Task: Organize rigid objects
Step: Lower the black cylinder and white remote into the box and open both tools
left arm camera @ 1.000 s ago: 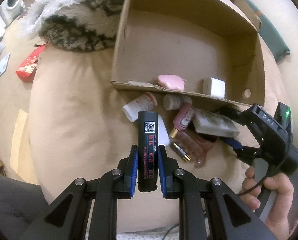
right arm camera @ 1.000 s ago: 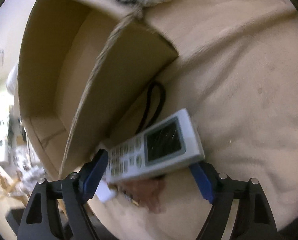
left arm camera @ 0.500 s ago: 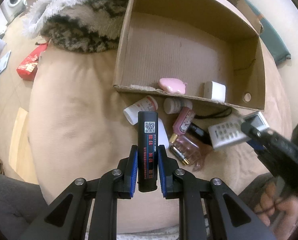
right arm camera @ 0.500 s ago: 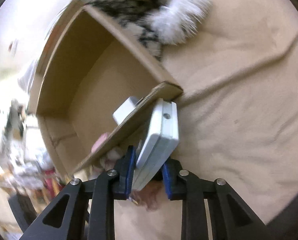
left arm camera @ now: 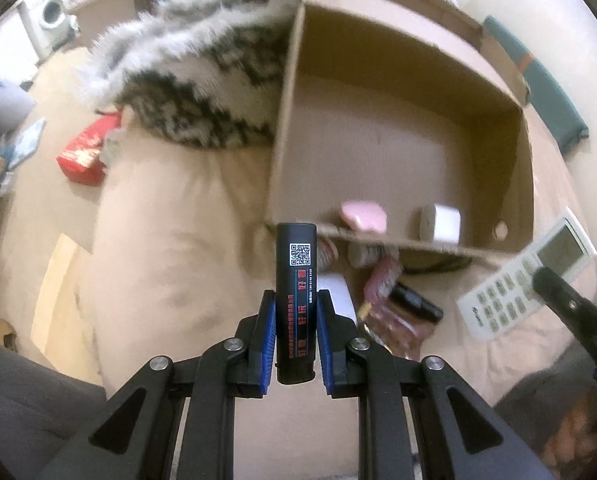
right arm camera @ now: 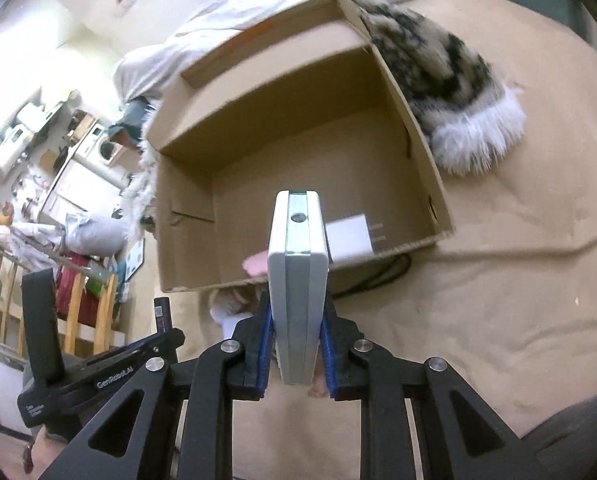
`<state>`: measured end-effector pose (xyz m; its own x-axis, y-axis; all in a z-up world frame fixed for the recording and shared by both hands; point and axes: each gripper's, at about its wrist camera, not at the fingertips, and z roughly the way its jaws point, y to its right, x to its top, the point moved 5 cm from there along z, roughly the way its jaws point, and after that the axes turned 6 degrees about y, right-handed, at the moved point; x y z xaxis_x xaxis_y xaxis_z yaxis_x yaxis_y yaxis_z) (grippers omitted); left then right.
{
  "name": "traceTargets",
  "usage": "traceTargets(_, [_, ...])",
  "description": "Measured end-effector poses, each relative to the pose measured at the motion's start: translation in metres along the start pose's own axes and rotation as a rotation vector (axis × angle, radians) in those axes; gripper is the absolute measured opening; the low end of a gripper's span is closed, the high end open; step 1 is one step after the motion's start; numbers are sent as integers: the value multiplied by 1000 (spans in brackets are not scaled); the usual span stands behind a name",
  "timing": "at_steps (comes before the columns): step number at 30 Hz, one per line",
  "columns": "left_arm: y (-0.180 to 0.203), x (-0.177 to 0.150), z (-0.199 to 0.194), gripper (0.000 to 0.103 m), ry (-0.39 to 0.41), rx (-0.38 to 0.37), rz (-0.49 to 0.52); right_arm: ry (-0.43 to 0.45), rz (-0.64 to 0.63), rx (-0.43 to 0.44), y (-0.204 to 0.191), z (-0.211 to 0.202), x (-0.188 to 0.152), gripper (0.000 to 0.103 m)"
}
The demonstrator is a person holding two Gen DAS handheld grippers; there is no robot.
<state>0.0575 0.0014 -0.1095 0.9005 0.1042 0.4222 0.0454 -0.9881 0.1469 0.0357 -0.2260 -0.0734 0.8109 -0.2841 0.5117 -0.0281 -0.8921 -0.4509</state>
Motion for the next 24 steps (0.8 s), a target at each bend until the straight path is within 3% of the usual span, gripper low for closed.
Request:
traceTargets(7, [7, 38, -18, 17, 82, 1, 11, 45, -25, 15, 2, -5, 29, 23])
traceTargets(14, [26, 74, -17, 17, 107, -10, 45, 91, -44, 11, 7, 1, 71, 23])
traceTargets(24, [62, 103, 26, 17, 119, -25, 125, 56, -41, -2, 12, 56, 99, 23])
